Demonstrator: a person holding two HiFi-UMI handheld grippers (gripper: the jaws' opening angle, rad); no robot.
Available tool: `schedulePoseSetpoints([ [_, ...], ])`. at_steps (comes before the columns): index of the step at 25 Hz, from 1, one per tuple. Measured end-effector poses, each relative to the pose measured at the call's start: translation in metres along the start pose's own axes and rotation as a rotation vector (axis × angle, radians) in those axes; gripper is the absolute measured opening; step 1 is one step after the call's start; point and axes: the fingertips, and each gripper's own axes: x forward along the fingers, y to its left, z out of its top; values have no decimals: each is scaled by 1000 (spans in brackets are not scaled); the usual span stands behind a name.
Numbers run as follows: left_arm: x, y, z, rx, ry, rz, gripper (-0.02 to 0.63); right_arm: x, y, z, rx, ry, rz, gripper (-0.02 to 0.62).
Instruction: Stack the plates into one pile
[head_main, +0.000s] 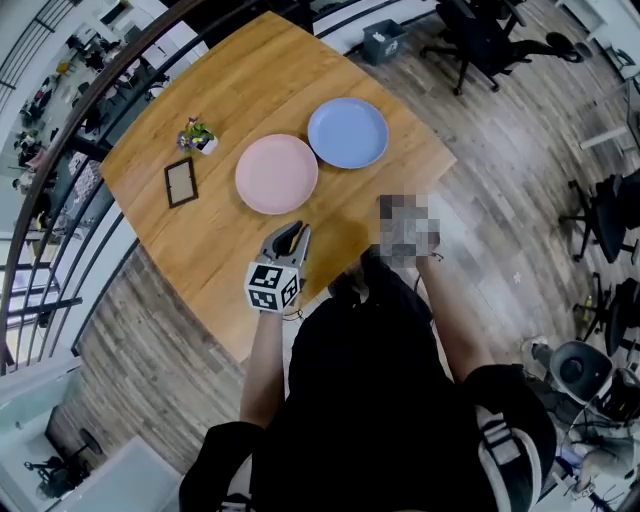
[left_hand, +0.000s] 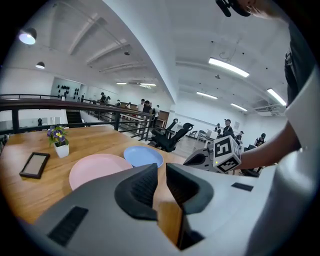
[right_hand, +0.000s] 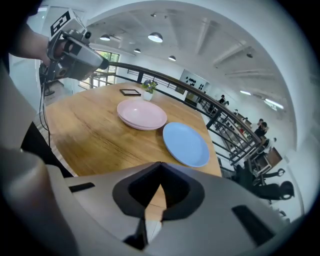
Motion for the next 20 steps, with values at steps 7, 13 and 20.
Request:
schedulePoseSetpoints([
  [7,11,-3,5,32,18,-19,63,5,-16,-10,34,0,-23,8],
  [13,18,13,9,19,16,34,63,26,-19,-4,-16,-19,22,38],
  [20,38,20,14,-22,9,127,63,51,-40,-1,-137,-25,88,75],
])
